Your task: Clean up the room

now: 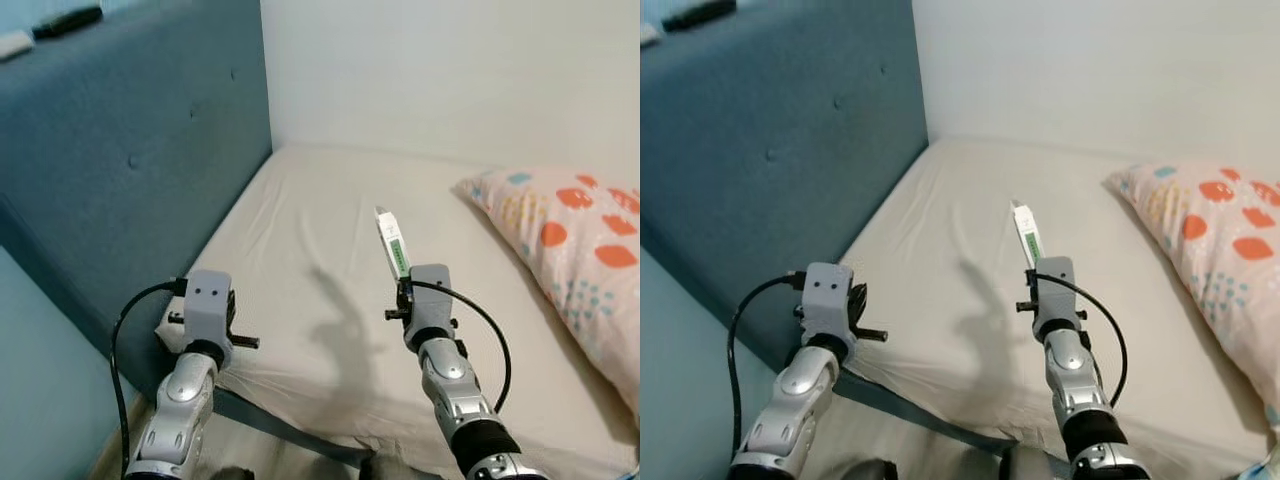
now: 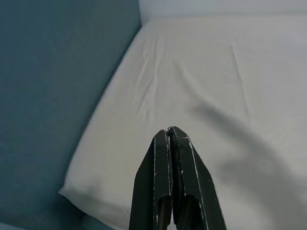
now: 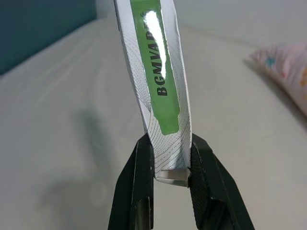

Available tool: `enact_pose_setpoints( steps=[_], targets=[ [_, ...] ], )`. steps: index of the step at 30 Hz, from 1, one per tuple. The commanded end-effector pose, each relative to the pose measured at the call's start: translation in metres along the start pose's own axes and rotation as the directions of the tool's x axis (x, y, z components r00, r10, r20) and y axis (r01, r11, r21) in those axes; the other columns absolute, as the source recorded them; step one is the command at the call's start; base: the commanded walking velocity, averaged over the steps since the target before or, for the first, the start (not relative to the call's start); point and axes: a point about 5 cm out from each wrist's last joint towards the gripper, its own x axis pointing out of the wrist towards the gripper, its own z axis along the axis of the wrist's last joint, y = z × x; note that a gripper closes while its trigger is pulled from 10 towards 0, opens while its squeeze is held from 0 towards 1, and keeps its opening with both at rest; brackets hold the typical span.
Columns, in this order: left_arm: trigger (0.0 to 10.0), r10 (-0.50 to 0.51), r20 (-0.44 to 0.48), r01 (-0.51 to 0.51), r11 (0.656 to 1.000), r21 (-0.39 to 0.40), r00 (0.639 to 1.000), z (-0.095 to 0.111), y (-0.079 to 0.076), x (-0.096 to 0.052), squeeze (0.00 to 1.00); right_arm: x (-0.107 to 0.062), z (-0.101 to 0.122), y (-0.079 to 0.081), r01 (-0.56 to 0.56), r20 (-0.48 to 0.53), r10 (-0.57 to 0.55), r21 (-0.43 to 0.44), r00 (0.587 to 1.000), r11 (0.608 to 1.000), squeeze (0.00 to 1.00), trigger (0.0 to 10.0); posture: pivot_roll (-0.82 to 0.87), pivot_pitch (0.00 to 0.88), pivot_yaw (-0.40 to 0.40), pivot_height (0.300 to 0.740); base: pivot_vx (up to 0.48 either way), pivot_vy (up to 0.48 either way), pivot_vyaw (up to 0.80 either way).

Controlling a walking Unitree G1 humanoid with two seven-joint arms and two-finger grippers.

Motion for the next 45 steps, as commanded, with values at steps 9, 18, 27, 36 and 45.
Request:
enact_pose_setpoints(
  steps=[9, 18, 27, 36, 45],
  targets=[
    [10.0, 0.009, -0.019, -0.009, 1.0, 0.003, 1.0, -0.006, 0.001, -0.001, 0.0, -0.002, -0.004, 0.005, -0.019, -0.023, 0.019, 0.013, 1.0, 1.0, 0.0, 10.0, 0.04, 0.089, -0.046, 0.74, 0.0, 0.0, 0.0],
    [10.0, 0.007, -0.04, -0.006, 1.0, 0.021, 0.999, -0.012, 0.002, -0.003, 0.0, -0.008, -0.021, 0.013, -0.033, -0.116, 0.037, 0.035, 0.993, 0.999, 0.0, 10.0, 0.05, 0.107, -0.052, 0.74, 0.0, 0.0, 0.0],
    [10.0, 0.024, -0.111, -0.021, 0.999, 0.032, 0.994, -0.032, 0.007, -0.009, 0.0, -0.019, -0.042, 0.023, -0.068, -0.19, 0.071, 0.022, 0.979, 0.997, 0.0, 10.0, 0.06, 0.108, -0.047, 0.74, 0.0, 0.0, 0.0],
    [10.0, 0.025, -0.156, -0.017, 0.998, 0.055, 0.987, -0.043, 0.008, -0.013, 0.0, -0.023, -0.048, 0.025, -0.08, -0.212, 0.083, 0.022, 0.974, 0.997, 0.0, 10.0, 0.06, 0.105, -0.045, 0.74, 0.0, 0.0, 0.0],
    [10.0, 0.021, -0.159, -0.012, 0.998, 0.059, 0.987, -0.043, 0.008, -0.011, 0.0, -0.026, -0.054, 0.029, -0.091, -0.236, 0.098, 0.037, 0.967, 0.995, 0.0, 10.0, 0.06, 0.106, -0.043, 0.74, 0.0, 0.0, -0.07]
  ],
)
